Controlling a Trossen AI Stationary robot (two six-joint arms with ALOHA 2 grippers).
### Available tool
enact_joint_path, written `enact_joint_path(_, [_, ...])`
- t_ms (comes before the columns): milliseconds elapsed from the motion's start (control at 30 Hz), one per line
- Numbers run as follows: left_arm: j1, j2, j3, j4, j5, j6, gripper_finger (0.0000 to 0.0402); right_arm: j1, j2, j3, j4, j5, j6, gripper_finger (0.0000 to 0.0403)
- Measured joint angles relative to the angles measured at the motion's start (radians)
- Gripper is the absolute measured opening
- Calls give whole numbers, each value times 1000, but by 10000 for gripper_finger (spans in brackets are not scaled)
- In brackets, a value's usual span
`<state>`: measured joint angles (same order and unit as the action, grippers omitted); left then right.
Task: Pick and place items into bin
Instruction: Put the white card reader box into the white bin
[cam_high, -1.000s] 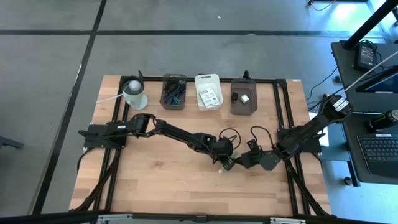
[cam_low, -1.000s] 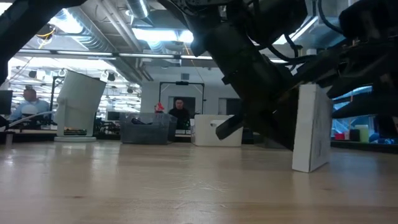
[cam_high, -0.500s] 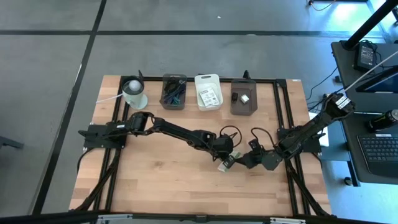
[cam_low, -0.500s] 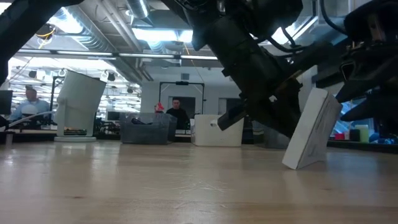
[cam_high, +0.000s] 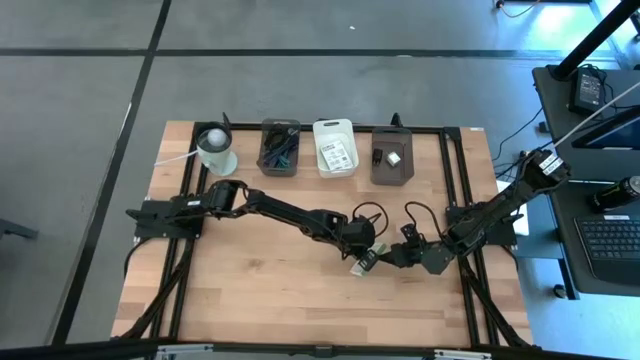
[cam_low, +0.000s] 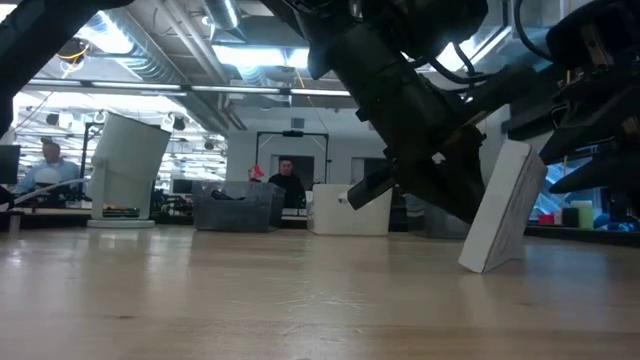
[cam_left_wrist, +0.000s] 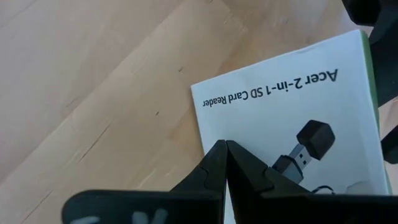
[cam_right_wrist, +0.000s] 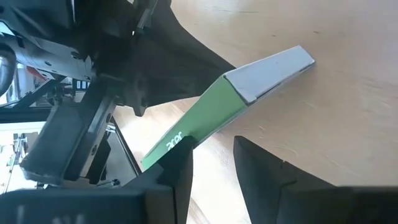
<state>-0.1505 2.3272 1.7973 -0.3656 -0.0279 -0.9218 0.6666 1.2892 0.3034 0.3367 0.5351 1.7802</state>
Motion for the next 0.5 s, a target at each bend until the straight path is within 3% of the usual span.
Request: enact_joint_path(500, [-2, 0, 0, 0, 6, 19, 6, -1, 0, -1, 43, -32, -33, 120])
